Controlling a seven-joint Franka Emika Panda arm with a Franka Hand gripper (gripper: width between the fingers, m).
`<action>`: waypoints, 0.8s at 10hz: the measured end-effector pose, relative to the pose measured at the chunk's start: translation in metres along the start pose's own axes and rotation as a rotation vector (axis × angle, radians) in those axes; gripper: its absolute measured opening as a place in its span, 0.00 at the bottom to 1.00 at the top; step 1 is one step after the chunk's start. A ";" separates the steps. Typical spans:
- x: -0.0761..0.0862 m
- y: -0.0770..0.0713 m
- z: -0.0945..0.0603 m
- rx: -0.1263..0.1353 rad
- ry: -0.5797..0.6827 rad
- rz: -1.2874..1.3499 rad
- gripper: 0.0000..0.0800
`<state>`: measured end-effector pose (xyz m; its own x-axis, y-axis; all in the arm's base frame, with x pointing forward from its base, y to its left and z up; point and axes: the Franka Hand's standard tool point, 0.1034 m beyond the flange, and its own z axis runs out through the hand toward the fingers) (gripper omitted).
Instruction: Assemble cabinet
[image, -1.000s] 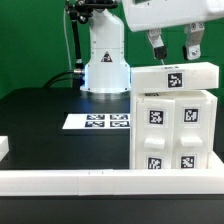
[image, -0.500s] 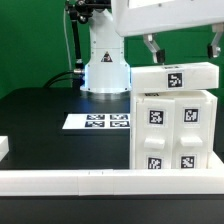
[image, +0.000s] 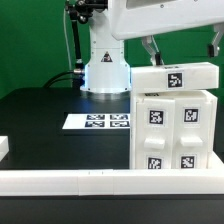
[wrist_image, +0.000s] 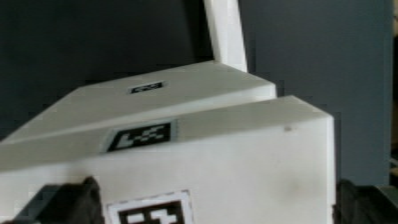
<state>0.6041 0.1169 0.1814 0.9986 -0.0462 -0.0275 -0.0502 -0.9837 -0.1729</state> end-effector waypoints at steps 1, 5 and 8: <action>0.001 0.002 -0.003 -0.040 0.003 -0.180 0.81; 0.005 -0.004 -0.002 -0.131 -0.023 -0.685 0.81; 0.006 0.000 -0.001 -0.132 -0.037 -0.873 0.81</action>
Offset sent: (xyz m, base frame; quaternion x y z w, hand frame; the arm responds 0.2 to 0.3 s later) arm 0.0029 0.0210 0.0019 -0.0784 -0.0057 -0.2251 0.9712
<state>0.6099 0.1169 0.1826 0.6781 0.7344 0.0289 0.7349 -0.6774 -0.0325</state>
